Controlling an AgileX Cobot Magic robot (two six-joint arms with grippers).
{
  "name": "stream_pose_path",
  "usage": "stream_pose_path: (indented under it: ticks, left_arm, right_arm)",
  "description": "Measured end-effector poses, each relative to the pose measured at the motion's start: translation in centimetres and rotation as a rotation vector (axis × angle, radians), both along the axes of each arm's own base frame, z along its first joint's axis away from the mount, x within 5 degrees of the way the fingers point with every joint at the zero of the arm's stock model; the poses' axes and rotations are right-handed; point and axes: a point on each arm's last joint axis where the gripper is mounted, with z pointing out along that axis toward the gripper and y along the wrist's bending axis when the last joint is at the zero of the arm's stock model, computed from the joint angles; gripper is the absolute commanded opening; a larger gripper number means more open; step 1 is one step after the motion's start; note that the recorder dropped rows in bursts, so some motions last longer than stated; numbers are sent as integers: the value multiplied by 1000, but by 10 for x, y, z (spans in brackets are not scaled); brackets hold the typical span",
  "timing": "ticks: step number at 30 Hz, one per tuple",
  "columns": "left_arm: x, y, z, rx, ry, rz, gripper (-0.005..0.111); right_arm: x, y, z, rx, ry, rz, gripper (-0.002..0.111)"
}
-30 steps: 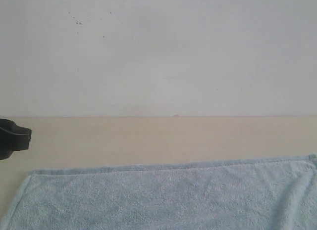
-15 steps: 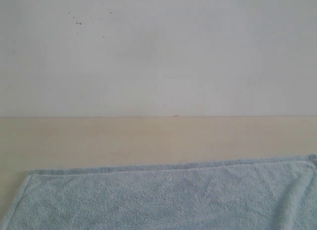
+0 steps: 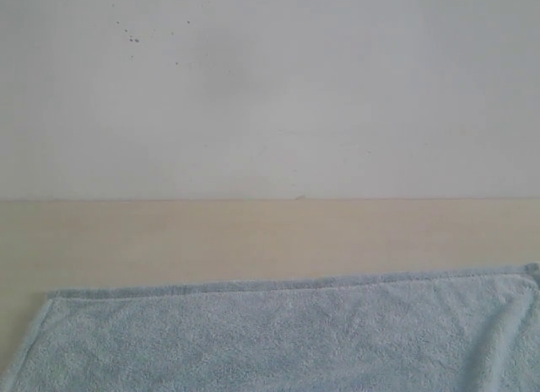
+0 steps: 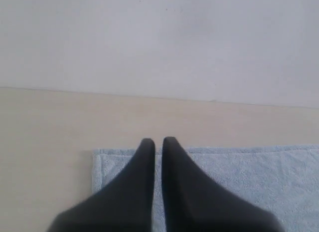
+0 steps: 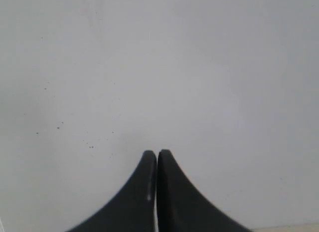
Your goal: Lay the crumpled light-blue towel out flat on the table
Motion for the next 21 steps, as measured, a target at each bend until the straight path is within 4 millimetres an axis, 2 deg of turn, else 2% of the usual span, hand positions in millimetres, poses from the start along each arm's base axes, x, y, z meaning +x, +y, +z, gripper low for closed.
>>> stream_pose_path:
  ticks: [5, 21]
  left_arm:
    - [0, -1, 2, -15, -15, -8, 4]
    - [0, -1, 1, -14, -12, -8, 4]
  right_arm:
    - [0, 5, -4, -93, 25, 32, 0]
    - [0, 7, -5, -92, 37, 49, 0]
